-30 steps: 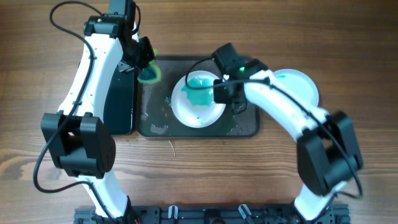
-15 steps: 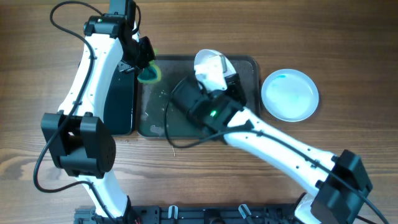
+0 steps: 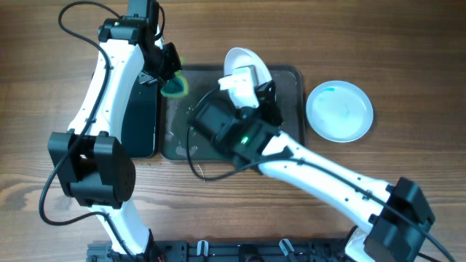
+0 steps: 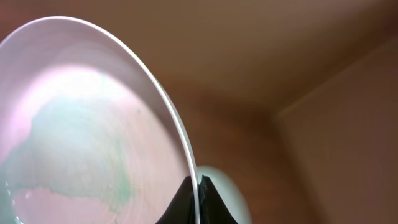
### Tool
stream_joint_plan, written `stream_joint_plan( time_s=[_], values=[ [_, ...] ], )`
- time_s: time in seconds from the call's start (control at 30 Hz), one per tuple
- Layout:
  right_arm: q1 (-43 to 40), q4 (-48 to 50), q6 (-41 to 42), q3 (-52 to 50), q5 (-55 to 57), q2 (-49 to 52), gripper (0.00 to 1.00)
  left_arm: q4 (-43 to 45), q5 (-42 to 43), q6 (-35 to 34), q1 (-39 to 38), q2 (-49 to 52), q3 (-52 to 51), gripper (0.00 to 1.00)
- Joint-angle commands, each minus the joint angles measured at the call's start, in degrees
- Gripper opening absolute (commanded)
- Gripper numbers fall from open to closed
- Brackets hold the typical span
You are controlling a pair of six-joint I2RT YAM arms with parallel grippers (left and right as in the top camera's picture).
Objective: Clean dirty plates on tray and stack at the side
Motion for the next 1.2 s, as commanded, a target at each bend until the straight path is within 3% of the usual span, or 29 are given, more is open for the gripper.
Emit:
stream_joint_plan(
  time_s=[0.0,0.07,0.17,0.43,0.5,0.57,0.73,0.87,1.0,1.1,1.17],
  values=[
    [-9.0,0.1,10.1,0.0,-33.4,-0.1,0.04,0.2,1.3,1.1,0.0,-0.2,0.3,0.04],
    [-14.4,0.6,12.1,-0.1,-47.5,2.0,0.04,0.2,1.2,1.1,0.0,-0.2,0.3,0.04],
    [-18.9,2.3,12.6,-0.3,-58.4,6.4,0.04,0.2,0.7,1.1,0.0,-0.2,0.3,0.04],
    [-20.6,6.5,10.2,-0.4,-70.5,15.4,0.04,0.2,0.7,1.1,0.0,-0.2,0.3,0.04],
    [-21.8,7.5,5.1,-0.3,-73.9,15.3,0.14,0.2,0.7,1.1,0.0,-0.2,0.3,0.04],
    [-23.8,8.3,-2.9,-0.3,-80.1,15.4,0.36,0.2,0.7,1.1,0.0,-0.2,0.3,0.04],
    [-28.4,9.0,-18.2,4.1,-85.3,17.5,0.43,0.2,0.7,1.1,0.0,-0.2,0.3,0.04],
    [-28.5,8.6,-26.3,11.1,-87.7,24.0,0.43,0.2,0.7,1.1,0.0,-0.2,0.3,0.04],
    [-28.5,8.6,-26.4,14.6,-89.1,29.2,0.41,0.2,0.7,1.1,0.0,-0.2,0.3,0.04],
    [-28.5,9.2,-25.6,14.6,-89.0,30.4,0.37,0.2,0.7,1.1,0.0,-0.2,0.3,0.04],
    [-28.5,9.5,-23.8,14.5,-88.8,30.4,0.26,0.2,0.7,1.1,0.0,-0.2,0.3,0.04]
  ],
)
